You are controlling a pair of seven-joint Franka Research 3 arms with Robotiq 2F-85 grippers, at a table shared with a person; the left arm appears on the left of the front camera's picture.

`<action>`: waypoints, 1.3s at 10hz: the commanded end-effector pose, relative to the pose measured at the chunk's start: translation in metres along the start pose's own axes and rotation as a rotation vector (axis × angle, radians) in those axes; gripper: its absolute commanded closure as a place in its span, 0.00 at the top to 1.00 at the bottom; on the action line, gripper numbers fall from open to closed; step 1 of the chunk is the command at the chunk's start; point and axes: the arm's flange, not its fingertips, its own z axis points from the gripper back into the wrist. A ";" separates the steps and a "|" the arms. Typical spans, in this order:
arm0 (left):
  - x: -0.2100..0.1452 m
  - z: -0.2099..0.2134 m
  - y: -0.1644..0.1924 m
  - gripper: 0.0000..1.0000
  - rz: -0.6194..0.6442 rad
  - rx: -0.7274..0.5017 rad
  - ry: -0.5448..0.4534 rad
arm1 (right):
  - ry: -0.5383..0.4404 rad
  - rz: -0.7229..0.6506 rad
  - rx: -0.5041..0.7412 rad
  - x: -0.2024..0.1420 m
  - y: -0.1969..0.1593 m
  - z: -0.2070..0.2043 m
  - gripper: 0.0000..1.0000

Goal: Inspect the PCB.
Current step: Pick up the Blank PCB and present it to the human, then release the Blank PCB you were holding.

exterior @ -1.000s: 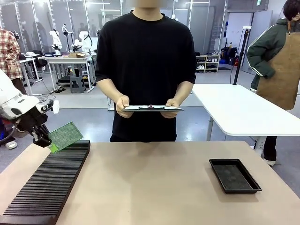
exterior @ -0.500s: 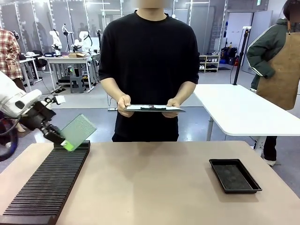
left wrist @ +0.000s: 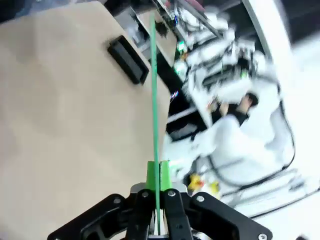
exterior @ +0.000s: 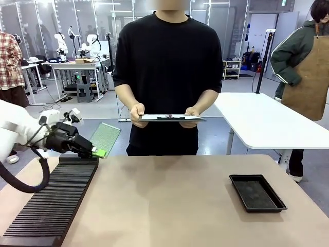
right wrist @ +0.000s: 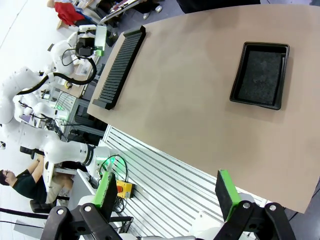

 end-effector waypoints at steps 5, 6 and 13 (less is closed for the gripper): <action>-0.003 -0.020 0.018 0.03 0.189 0.003 -0.145 | -0.004 0.018 0.011 0.001 0.001 0.001 1.00; -0.002 -0.017 0.014 0.03 0.144 -0.049 -0.184 | -0.004 0.018 0.011 0.001 0.001 0.001 1.00; -0.007 -0.020 0.023 0.03 0.199 0.005 -0.127 | -0.004 0.018 0.011 0.001 0.001 0.001 1.00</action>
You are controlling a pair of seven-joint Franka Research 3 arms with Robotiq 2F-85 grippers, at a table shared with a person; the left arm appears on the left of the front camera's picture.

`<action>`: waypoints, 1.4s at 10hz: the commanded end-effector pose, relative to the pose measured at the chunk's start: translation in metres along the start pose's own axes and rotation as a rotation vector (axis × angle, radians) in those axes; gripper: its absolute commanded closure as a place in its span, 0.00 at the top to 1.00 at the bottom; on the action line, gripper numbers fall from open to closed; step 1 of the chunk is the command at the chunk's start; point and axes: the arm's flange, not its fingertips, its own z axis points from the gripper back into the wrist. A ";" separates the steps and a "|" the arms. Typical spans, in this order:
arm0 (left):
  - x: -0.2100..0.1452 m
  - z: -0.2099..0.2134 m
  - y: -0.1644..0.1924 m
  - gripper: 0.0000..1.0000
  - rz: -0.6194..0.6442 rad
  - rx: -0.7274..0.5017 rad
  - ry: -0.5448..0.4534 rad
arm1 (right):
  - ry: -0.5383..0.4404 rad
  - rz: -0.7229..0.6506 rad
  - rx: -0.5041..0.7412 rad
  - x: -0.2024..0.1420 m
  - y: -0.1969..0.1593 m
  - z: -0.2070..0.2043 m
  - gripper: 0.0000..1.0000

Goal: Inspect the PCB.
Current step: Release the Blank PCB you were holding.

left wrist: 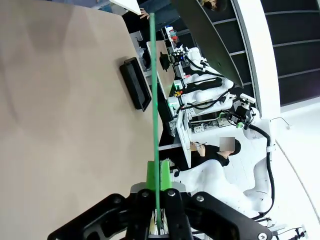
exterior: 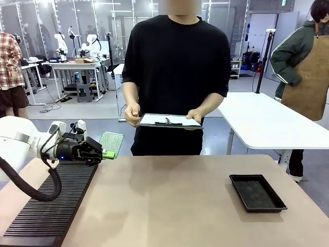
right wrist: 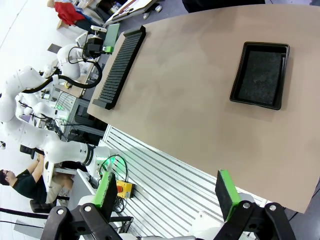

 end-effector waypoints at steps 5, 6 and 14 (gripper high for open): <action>0.000 -0.002 0.000 0.03 0.003 0.009 0.006 | -0.004 0.017 0.011 0.001 0.001 0.001 1.00; 0.000 -0.002 0.000 0.03 0.003 0.009 0.006 | -0.004 0.017 0.011 0.001 0.001 0.001 1.00; 0.000 -0.002 0.000 0.03 0.003 0.009 0.006 | -0.004 0.017 0.011 0.001 0.001 0.001 1.00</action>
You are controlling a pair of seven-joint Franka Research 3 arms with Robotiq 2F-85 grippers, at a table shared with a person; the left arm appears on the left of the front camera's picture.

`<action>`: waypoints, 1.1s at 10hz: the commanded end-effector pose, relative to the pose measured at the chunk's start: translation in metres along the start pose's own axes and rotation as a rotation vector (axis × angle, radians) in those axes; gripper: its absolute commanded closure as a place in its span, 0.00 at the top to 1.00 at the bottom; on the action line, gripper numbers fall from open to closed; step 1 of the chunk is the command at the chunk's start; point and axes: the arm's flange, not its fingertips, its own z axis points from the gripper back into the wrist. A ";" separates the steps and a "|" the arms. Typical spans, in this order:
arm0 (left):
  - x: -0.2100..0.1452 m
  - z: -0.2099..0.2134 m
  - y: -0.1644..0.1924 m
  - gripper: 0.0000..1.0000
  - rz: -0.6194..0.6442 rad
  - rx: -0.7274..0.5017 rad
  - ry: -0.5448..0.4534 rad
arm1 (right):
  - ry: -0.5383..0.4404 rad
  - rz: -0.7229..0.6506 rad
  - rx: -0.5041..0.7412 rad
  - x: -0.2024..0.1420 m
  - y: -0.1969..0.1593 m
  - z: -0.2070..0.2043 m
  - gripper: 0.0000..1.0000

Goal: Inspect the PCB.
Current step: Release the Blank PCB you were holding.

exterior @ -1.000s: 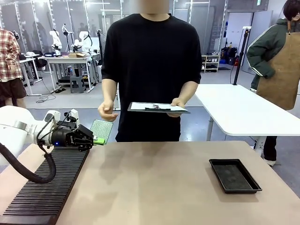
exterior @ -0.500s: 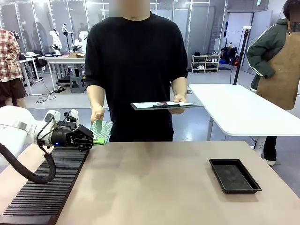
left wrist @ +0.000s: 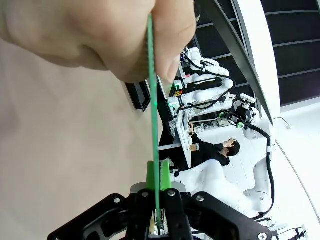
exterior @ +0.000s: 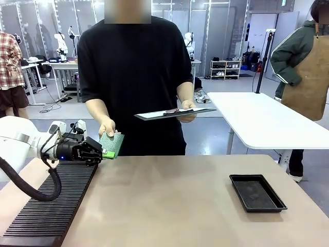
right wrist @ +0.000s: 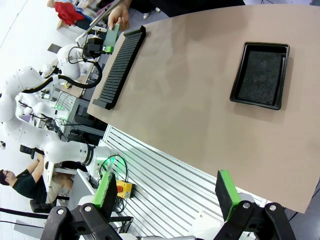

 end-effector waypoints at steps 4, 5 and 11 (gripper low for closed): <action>0.000 -0.002 0.000 0.03 0.003 0.009 0.007 | -0.004 0.017 0.011 0.001 0.001 0.001 1.00; 0.000 -0.002 0.000 0.03 0.003 0.009 0.007 | -0.004 0.017 0.011 0.001 0.001 0.001 1.00; -0.003 0.002 0.001 0.65 -0.006 -0.017 0.025 | -0.004 0.017 0.011 0.001 0.001 0.001 1.00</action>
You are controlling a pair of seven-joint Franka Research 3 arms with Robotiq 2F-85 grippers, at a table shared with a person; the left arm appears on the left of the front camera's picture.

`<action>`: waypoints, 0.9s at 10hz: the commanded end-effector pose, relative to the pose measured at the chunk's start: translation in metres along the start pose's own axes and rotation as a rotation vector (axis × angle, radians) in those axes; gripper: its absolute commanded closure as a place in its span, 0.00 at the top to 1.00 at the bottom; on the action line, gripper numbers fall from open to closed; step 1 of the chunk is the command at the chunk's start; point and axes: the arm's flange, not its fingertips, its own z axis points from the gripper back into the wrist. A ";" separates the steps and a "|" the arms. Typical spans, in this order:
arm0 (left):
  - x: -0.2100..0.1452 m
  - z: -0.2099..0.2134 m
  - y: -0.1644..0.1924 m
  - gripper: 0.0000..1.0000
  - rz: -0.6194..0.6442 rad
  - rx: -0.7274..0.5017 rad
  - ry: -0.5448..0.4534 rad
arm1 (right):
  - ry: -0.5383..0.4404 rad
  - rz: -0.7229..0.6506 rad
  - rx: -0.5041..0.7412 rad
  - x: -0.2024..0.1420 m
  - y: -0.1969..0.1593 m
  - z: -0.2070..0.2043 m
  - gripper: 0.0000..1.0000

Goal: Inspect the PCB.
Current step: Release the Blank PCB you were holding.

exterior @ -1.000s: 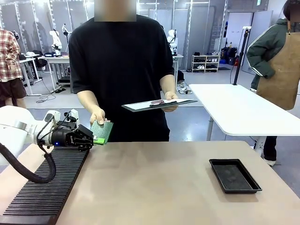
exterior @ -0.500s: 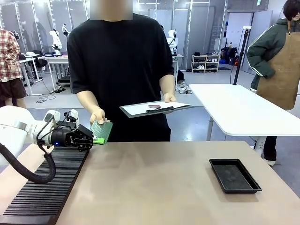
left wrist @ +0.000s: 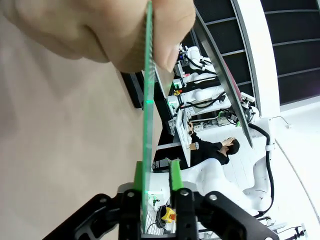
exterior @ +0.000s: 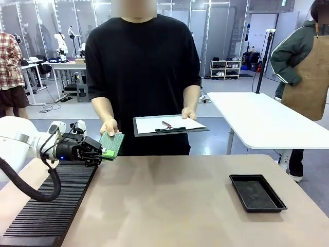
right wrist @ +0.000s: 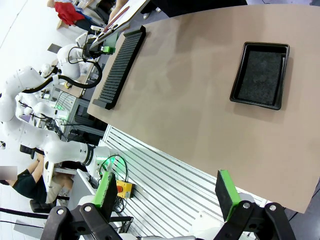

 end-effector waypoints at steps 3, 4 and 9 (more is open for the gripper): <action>-0.001 0.003 0.002 0.97 -0.002 -0.011 0.006 | -0.004 0.016 0.011 0.001 0.001 0.001 1.00; 0.000 0.002 0.001 1.00 -0.001 -0.013 0.009 | -0.004 0.016 0.011 0.001 0.001 0.001 1.00; 0.003 0.003 0.002 1.00 0.004 -0.010 0.001 | -0.004 0.016 0.011 0.001 0.001 0.001 1.00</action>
